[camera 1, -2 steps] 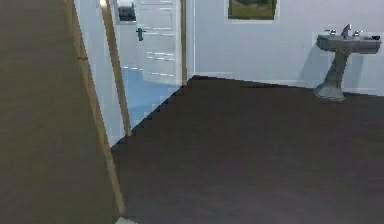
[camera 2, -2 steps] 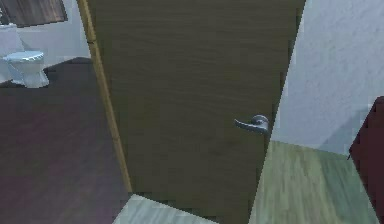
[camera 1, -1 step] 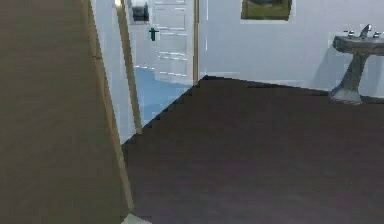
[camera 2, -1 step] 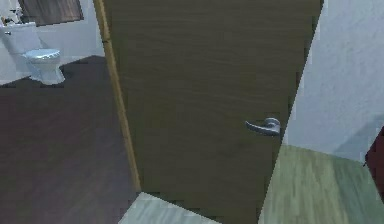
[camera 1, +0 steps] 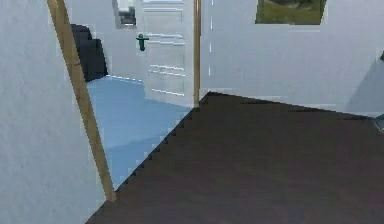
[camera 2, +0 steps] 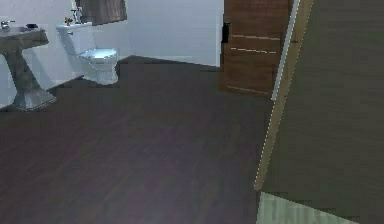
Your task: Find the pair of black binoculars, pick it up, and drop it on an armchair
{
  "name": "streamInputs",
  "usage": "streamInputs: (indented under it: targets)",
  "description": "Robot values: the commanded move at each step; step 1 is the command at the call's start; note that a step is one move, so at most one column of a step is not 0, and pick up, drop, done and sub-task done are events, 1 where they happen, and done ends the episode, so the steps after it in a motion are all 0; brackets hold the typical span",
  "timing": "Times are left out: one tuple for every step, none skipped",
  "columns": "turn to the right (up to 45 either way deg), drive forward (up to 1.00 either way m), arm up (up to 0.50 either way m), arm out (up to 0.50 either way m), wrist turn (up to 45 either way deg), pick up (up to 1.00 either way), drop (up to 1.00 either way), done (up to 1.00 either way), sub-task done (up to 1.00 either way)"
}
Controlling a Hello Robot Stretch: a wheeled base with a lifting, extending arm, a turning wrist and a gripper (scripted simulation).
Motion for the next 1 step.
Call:
streamInputs:
  targets:
    - [-6.0,0.0,0.0,0.0,0.0,0.0,0.0,0.0,0.0]
